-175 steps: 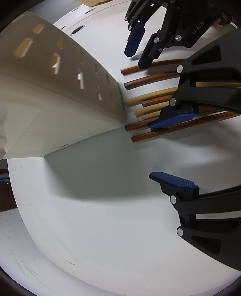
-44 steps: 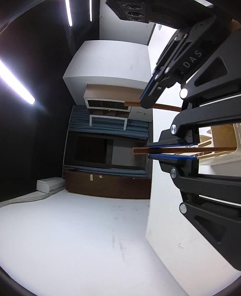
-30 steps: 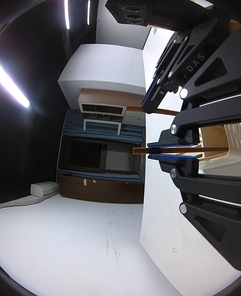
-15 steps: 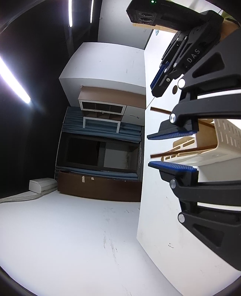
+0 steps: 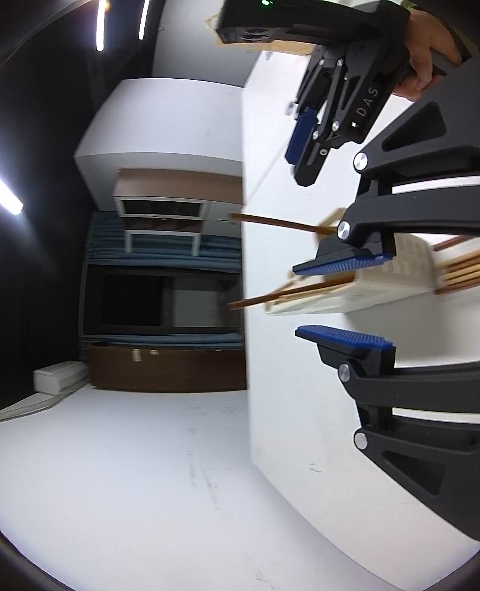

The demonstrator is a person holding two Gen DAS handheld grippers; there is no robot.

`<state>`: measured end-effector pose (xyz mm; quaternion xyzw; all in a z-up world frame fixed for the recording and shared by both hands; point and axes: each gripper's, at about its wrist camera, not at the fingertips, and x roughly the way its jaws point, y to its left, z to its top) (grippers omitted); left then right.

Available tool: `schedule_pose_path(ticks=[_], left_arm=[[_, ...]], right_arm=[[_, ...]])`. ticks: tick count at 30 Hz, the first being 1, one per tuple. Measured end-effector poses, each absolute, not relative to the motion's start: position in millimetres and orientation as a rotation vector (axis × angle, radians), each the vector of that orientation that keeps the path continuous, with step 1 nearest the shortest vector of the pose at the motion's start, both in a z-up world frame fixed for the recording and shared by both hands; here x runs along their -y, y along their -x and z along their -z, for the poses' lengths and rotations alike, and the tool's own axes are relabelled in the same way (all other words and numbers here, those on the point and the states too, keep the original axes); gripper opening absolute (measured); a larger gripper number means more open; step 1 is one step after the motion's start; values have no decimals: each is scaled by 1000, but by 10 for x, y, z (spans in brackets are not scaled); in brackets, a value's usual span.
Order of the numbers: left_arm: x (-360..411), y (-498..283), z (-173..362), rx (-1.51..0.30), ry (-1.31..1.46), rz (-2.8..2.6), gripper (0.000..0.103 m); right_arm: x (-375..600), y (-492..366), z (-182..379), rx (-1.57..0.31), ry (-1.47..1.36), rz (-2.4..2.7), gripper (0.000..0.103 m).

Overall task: Organize utensils
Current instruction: 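Lower both tools to the chopstick pile and close each on a brown chopstick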

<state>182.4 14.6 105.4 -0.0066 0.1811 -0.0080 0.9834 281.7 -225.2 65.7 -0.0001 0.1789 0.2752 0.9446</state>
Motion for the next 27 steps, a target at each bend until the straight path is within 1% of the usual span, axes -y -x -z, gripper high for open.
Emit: schedule_pose_path(ticks=[3,5,9,12,16,18,27], left_arm=[[-171,-1849,-983,-426,16,20,28],[-166,-1885,-921,-491,14,46,28],[-156,-1946,-740,-592,5,49,28],[-204,-2023,-612,-655,17,44,31],[-233,-2111,-409,-740,45,61,31],[-253,-2155,-323,-773,41,56,31],[-267,-2355,57,-903,36,68,31]], right_arm=[[2185,-2791,-596,-420,19,-580,36],[2123,-2779,-513,-495,14,-632,36],[2060,-2740,-381,-545,45,-616,36],[2046,-2758,-224,-609,46,-612,36],[2007,-2748,-47,-668,75,-600,38],[1985,-2749,33,-708,83,-602,41],[1908,-2801,347,-834,113,-592,41]])
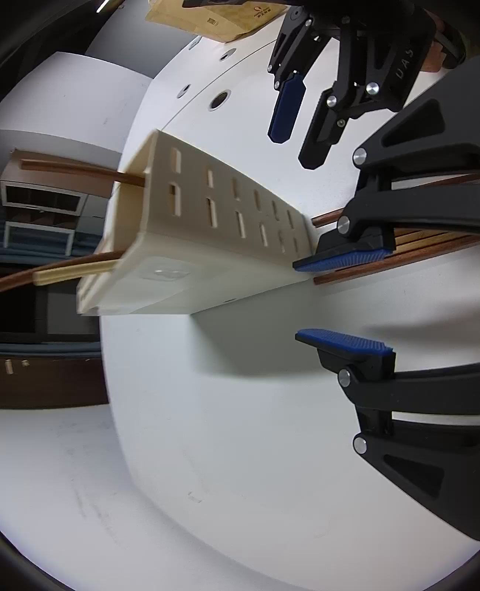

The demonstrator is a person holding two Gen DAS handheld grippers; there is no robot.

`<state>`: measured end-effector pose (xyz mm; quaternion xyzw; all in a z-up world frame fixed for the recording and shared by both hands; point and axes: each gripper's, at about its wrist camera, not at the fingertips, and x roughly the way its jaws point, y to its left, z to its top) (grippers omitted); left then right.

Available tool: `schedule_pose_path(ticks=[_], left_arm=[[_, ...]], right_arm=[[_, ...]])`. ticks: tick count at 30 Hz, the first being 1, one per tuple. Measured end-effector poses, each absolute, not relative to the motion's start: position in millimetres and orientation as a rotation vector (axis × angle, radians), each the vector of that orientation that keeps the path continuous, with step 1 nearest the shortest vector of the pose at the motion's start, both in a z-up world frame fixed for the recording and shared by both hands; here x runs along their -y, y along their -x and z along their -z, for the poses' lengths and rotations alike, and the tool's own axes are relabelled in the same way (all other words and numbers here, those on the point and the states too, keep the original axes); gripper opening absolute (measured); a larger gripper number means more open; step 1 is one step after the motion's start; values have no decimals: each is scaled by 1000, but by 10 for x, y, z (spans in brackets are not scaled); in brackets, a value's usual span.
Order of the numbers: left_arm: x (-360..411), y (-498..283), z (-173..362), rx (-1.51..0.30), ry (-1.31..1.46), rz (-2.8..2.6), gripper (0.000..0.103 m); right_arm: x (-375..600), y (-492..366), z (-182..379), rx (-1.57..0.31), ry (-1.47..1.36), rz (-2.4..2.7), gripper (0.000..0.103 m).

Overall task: Organize utensils
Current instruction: 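Lower both tools to the chopstick pile and close each on a brown chopstick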

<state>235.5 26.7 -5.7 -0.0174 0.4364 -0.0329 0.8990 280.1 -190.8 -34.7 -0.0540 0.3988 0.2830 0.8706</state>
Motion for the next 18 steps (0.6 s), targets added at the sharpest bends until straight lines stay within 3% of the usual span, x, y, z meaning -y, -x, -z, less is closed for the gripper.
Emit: schedule_pose_path(ticks=[18], left_arm=[[-54,-2830,555,-1148,13,90,31]], right_arm=[[1784,-2917,824,-1035,112,-577,43]])
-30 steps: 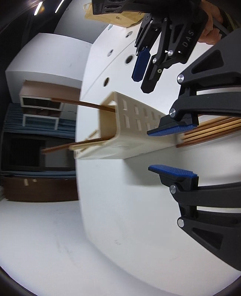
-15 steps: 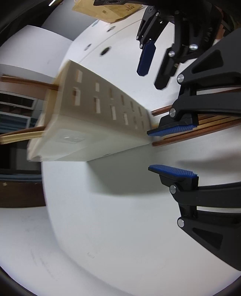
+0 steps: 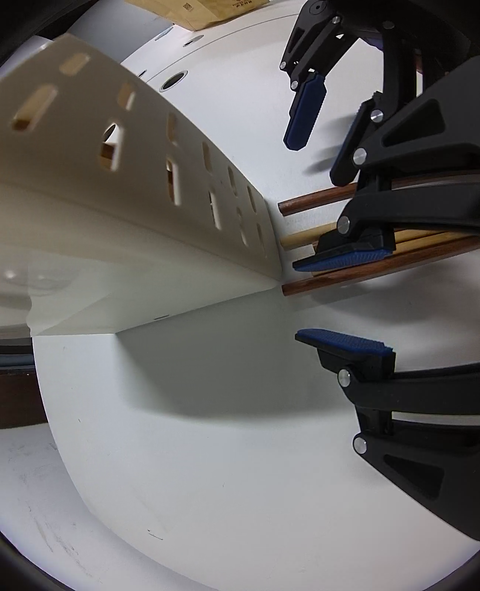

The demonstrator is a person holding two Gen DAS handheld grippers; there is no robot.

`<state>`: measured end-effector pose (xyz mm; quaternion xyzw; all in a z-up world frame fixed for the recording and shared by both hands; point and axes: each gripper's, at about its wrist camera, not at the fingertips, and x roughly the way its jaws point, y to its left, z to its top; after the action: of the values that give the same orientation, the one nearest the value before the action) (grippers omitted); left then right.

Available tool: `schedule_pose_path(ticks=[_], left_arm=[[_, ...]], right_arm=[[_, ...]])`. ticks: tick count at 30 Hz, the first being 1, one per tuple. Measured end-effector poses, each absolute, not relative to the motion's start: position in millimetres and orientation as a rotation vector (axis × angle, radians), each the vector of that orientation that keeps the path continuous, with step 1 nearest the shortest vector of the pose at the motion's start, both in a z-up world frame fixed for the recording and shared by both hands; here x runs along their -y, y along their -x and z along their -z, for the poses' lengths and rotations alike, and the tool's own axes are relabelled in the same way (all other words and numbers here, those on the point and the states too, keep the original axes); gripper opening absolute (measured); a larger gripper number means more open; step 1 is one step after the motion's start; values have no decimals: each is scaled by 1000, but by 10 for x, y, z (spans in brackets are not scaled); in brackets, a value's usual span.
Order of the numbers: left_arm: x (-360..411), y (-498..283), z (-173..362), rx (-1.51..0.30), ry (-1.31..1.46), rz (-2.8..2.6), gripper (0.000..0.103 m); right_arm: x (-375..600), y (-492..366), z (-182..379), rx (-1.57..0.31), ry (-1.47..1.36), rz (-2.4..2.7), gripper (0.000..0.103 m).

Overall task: Organize utensils
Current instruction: 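Lower both tools to the chopstick pile and close each on a brown chopstick, then lift both brown chopsticks with both tools up above the cream holder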

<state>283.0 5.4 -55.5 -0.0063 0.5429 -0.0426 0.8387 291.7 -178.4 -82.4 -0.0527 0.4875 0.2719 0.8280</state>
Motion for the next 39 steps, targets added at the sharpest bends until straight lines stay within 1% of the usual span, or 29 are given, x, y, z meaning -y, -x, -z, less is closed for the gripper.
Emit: schedule_pose_path(ticks=[7,14,17,19,22,23,27,32,39], left_arm=[[12,-2944,656,-1159,16,88,31],[23,-2982,716,-1145,-8,69,31],[13,-3014,754,-1148,-37,63,31],[22,-3017,765,-1146,-51,60,27],[-7,-3032,779,-1147,-49,45,17],[-24,-3044,787,-1147,-50,35,11],[-76,-3085,815,-1137,-50,32,7],[-134,-3091,809,-1103,-26,25,7],[-327,-2930,397,-960,4,22,7]], right_arm=[[1724,-2984,925,-1053,133,-552,42],[1631,-2975,947,-1030,201,-519,35],[1582,-2945,949,-1020,236,-496,29],[1560,-2921,951,-1017,244,-494,20],[1524,-2910,948,-1012,241,-487,13],[1541,-2908,944,-1013,229,-488,13],[1616,-2902,916,-1013,201,-502,7],[1749,-2894,883,-985,175,-527,7],[2050,-2712,384,-847,134,-560,7]])
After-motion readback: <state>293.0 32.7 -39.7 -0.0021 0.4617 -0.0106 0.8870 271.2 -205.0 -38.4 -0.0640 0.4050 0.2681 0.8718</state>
